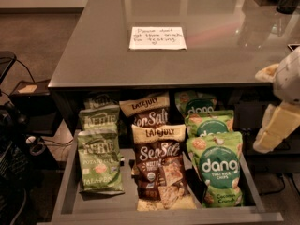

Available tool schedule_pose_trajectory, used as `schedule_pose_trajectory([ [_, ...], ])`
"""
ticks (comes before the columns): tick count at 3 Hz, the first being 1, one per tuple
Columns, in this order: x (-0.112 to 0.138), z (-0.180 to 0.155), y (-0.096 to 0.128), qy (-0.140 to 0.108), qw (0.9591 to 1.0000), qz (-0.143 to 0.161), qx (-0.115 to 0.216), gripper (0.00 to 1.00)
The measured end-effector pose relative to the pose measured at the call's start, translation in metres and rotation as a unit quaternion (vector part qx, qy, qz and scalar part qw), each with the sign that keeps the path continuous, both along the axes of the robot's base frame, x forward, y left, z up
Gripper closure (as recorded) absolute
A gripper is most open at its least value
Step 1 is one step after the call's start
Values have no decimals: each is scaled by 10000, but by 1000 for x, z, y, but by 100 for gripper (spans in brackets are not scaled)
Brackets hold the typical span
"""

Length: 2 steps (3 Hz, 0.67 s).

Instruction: Pick green rice chip bag from bottom drawer and place on counter

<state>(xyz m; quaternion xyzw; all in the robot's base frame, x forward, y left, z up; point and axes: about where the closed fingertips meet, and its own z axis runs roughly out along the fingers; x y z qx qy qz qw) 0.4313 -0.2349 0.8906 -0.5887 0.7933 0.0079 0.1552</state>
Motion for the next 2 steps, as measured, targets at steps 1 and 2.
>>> schedule_pose_trajectory([
  [1, 2, -39, -3, 156, 9998, 19, 140, 0],
  [2, 5, -70, -4, 313, 9992, 11, 261, 0],
])
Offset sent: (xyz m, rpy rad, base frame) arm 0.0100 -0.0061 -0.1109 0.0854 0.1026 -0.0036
